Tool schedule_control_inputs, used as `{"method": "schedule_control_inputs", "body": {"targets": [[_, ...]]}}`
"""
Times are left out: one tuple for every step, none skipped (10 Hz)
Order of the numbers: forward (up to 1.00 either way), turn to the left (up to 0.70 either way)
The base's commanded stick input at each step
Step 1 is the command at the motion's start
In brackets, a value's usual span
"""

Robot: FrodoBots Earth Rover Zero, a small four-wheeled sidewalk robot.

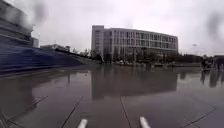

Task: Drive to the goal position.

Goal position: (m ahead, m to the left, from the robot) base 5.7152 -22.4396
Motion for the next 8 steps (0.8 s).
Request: {"method": "schedule_control_inputs", "body": {"targets": [[0.92, 0.0], [0.9, 0.0], [0.91, 0.0], [0.91, 0.0], [0.91, -0.08], [0.91, -0.19], [0.91, -0.36], [0.91, -0.36]]}}
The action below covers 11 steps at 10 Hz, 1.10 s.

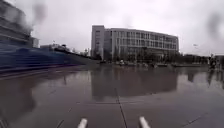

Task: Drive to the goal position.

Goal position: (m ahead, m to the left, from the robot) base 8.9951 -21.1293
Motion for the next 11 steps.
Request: {"method": "schedule_control_inputs", "body": {"targets": [[0.91, -0.36], [0.91, -0.36], [0.91, -0.36], [0.91, -0.36], [0.91, -0.36], [0.91, -0.36], [0.91, -0.36], [0.91, -0.36], [0.91, -0.36], [0.91, -0.36], [0.91, -0.36]]}}
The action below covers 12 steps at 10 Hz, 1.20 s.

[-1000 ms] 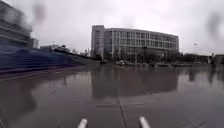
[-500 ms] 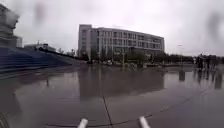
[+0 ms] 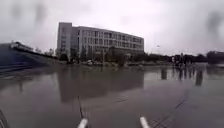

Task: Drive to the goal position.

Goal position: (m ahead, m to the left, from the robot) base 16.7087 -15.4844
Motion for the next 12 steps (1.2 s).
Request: {"method": "schedule_control_inputs", "body": {"targets": [[0.91, -0.36], [0.9, -0.36], [0.91, -0.36], [0.91, -0.36], [0.91, -0.36], [0.91, -0.36], [0.91, -0.36], [0.91, -0.36], [0.91, -0.36], [0.91, -0.36], [0.91, -0.36], [0.91, -0.36]]}}
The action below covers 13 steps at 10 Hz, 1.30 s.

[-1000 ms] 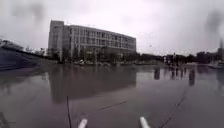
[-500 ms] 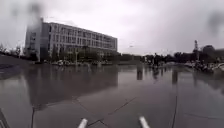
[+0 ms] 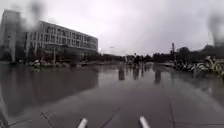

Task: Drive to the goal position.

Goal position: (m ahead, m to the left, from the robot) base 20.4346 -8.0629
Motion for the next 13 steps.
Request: {"method": "schedule_control_inputs", "body": {"targets": [[0.91, -0.36], [0.91, -0.22], [0.91, 0.0], [0.91, 0.0], [0.91, 0.0], [0.91, 0.0], [0.91, 0.0], [0.91, 0.0], [0.91, 0.0], [0.91, 0.0], [0.91, 0.0], [0.91, 0.0], [0.91, 0.0]]}}
